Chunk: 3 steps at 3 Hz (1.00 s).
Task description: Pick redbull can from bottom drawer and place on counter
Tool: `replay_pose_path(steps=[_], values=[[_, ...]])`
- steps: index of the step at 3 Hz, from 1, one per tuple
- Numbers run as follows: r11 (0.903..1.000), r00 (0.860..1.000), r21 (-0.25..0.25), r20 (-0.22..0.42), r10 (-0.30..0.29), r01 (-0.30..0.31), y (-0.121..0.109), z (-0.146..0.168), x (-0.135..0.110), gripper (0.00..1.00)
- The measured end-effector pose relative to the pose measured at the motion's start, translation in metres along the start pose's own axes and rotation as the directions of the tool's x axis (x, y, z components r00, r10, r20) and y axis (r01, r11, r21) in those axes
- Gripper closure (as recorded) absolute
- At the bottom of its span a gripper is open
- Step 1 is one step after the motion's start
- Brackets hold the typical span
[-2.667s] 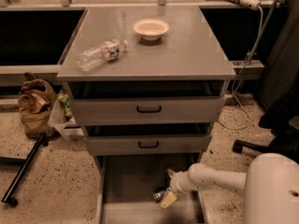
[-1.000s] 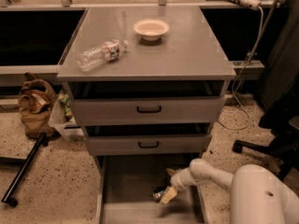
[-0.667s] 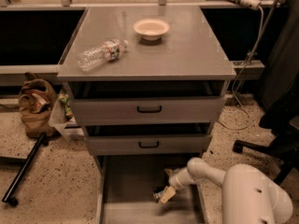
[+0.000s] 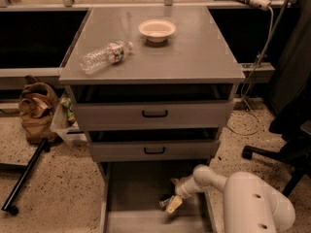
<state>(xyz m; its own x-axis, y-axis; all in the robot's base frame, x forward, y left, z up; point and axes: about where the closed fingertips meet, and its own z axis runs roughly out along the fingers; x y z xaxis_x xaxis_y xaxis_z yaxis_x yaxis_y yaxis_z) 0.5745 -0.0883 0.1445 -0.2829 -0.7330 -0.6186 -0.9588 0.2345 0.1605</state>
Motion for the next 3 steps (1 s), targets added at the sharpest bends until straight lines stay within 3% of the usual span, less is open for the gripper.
replay_pose_path(steps=[2,3], values=[[0.9996,1.000,-0.026,0.008,-0.007,0.007,0.0136,-0.0004,0.0179,0.00],[0.9996,1.000,-0.028,0.008,-0.009,0.010,0.0142,-0.0003,0.0182,0.20]])
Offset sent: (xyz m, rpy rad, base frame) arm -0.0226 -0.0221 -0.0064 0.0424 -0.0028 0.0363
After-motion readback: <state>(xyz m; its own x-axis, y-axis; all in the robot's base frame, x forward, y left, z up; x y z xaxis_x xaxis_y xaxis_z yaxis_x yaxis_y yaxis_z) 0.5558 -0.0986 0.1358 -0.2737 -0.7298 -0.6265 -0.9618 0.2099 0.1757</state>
